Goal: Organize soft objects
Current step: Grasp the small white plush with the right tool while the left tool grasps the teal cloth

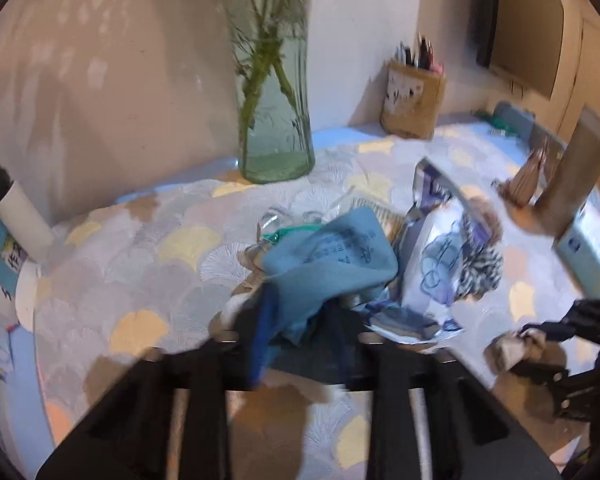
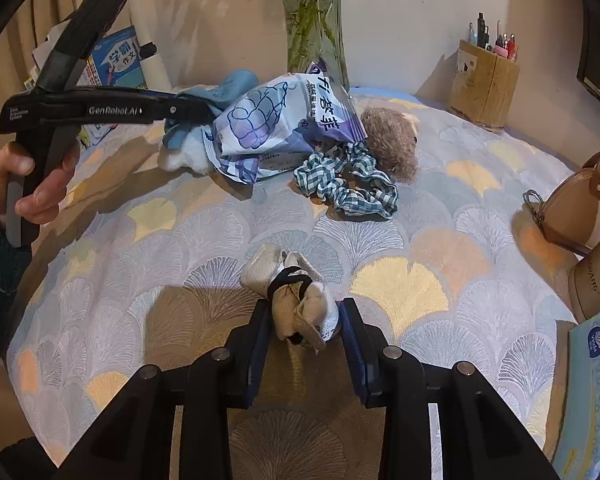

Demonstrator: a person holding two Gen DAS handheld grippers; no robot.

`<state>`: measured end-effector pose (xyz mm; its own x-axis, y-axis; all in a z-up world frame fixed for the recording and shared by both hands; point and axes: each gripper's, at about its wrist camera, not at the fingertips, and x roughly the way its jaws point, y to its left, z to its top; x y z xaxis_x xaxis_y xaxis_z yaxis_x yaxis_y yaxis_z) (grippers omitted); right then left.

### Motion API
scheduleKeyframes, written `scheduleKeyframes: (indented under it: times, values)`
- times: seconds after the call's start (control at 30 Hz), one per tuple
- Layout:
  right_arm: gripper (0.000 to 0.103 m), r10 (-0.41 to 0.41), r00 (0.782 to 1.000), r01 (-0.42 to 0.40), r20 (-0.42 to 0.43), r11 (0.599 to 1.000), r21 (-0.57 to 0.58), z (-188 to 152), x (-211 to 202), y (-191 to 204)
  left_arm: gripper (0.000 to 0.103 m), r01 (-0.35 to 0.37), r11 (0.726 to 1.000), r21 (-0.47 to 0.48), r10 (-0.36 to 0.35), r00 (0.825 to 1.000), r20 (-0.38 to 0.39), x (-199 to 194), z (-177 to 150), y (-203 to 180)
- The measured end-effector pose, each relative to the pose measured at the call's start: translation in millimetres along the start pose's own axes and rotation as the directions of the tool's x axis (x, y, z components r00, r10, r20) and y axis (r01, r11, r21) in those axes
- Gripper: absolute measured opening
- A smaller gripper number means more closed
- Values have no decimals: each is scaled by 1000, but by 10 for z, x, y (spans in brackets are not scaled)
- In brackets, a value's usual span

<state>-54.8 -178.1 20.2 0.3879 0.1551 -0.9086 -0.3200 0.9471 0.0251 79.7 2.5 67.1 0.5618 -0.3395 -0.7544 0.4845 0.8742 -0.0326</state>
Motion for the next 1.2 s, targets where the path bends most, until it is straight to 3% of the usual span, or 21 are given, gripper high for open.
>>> scheduleKeyframes:
  times: [0.2,0.37,0.57,0.8,0.87,0.93,1.0,1.03,1.07,1.13,1.2]
  values:
    - [34,8,1000,-8,5,1000,5,-4,-1,-15,11,61,993,-102,-50,993,110,-471,-92,113]
    - [34,6,1000,-6,5,1000,3,-8,3,-14,11,59,997,-46,-51,986,156,-935,-274,-18]
    - [34,13,1000,-13,6,1000,7,-11,-2,-19,11,-1,1000,28,-2,992,127,-1160,-671,-181]
    - [35,16,1000,-16,6,1000,6,-14,-5,-20,15,62,998,13,-62,998,20,-674,-1058,-404]
    - [36,19,1000,-19,6,1000,6,-20,-6,-14,34,20,1000,5,-20,999,-25,-518,-1145,-446]
    - [44,18,1000,-18,4,1000,-1,-23,-5,6,36,24,1000,6,-23,997,-73,-427,-1233,-477]
    - [50,4,1000,-4,2,1000,-14,-27,-4,38,55,33,999,39,-30,998,-60,-508,-1284,-532]
    - [51,-4,1000,4,0,1000,-20,-25,1,53,75,44,998,50,-41,997,-60,-544,-1301,-553]
    - [52,-11,1000,11,-1,1000,-29,-24,6,73,81,53,997,58,-50,998,-49,-591,-1319,-571]
    - [54,-15,1000,14,-2,999,-35,-28,9,95,81,82,995,49,-81,997,-19,-682,-1332,-573]
    - [54,-9,1000,8,-3,999,-32,-26,10,80,81,130,991,-34,-130,992,8,-727,-1261,-485]
